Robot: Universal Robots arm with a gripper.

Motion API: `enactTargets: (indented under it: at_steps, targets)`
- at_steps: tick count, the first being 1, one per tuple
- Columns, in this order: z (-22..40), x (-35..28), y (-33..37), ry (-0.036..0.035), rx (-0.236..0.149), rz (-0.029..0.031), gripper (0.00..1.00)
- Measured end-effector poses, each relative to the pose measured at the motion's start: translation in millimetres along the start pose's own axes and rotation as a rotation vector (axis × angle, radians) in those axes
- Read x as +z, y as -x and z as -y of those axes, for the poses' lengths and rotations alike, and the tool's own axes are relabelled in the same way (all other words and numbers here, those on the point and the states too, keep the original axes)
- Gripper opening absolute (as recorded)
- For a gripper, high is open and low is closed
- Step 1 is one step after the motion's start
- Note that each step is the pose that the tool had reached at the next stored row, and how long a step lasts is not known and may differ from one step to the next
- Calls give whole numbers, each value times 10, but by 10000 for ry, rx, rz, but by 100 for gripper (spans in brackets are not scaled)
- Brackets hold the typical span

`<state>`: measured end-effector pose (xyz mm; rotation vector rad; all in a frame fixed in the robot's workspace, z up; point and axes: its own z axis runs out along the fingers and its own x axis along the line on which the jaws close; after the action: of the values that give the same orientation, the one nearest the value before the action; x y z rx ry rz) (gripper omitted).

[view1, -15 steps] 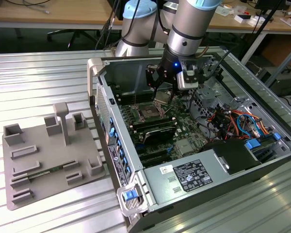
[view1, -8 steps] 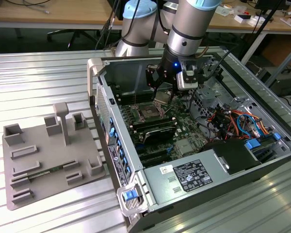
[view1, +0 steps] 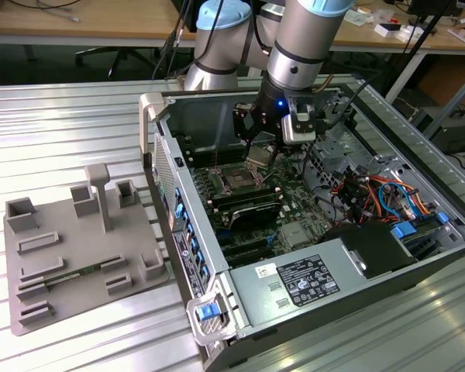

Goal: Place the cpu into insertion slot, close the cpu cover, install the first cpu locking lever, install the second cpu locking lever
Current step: 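Place the cpu into insertion slot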

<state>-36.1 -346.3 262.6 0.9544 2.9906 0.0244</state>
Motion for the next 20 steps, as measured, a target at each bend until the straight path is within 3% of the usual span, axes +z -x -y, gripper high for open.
enactTargets:
  at_steps: [20]
  targets:
    - [0,9,0,-9,335,12,55]
